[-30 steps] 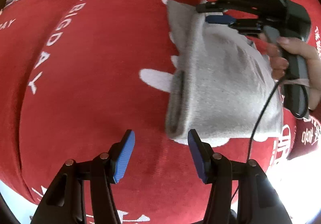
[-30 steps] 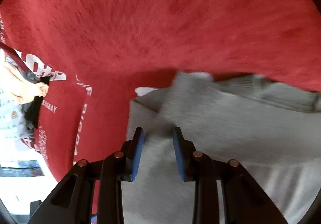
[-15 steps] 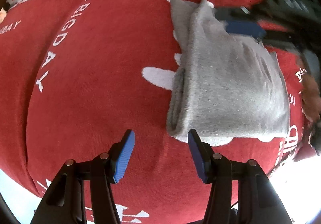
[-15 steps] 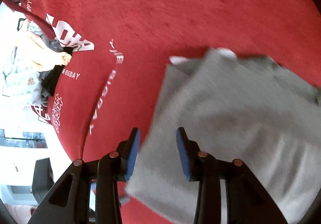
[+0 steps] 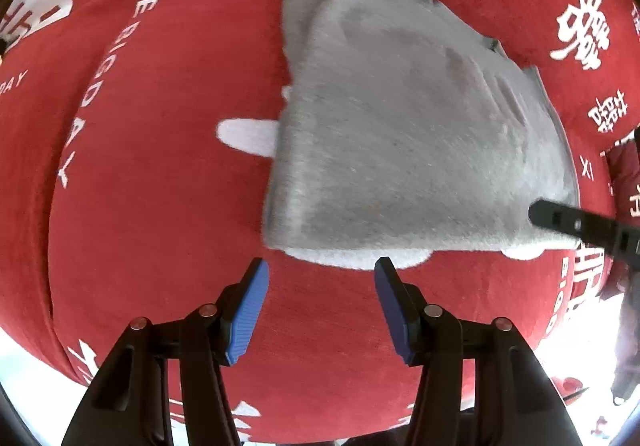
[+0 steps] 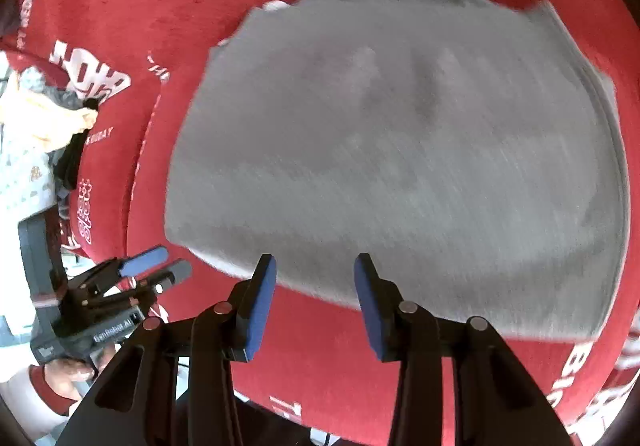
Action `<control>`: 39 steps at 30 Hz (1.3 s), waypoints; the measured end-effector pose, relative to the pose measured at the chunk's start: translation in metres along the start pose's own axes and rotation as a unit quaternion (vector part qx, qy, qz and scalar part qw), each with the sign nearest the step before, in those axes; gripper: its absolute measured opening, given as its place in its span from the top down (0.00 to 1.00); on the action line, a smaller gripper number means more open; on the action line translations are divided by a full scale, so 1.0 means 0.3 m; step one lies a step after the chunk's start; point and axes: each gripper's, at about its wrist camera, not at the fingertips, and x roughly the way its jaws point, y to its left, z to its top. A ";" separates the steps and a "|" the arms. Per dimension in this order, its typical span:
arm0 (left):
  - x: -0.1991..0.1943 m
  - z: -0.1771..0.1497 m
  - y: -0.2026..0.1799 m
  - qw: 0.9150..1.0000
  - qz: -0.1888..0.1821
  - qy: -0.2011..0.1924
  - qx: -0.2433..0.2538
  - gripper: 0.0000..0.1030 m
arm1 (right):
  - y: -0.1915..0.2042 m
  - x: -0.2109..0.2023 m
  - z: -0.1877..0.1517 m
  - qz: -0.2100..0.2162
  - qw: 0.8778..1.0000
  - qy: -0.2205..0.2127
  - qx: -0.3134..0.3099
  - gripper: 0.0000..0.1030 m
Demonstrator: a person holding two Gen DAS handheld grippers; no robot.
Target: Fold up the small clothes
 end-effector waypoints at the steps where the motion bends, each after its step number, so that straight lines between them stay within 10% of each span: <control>1: 0.003 -0.001 -0.017 1.000 0.001 0.001 0.003 0.46 | -0.021 -0.004 -0.023 0.001 1.000 0.001 0.008 0.57; 14: 0.050 -0.014 -0.175 0.999 0.033 0.015 0.031 0.28 | -0.132 -0.024 -0.160 0.013 0.999 0.003 0.046 0.48; 20: 0.071 -0.006 -0.184 1.000 0.006 0.023 0.002 0.28 | -0.155 -0.046 -0.183 -0.001 0.999 -0.024 0.041 0.20; 27: 0.101 -0.023 -0.147 0.996 -0.052 0.044 -0.050 0.28 | -0.181 -0.028 -0.204 0.015 0.999 -0.013 0.046 0.20; 34: 0.075 -0.029 -0.091 0.982 -0.139 0.011 -0.127 0.28 | -0.201 0.017 -0.201 0.097 0.991 -0.009 0.092 0.20; 39: 0.069 -0.028 -0.042 0.964 -0.196 -0.010 -0.180 0.28 | -0.225 0.079 -0.185 0.221 0.961 -0.031 0.166 0.20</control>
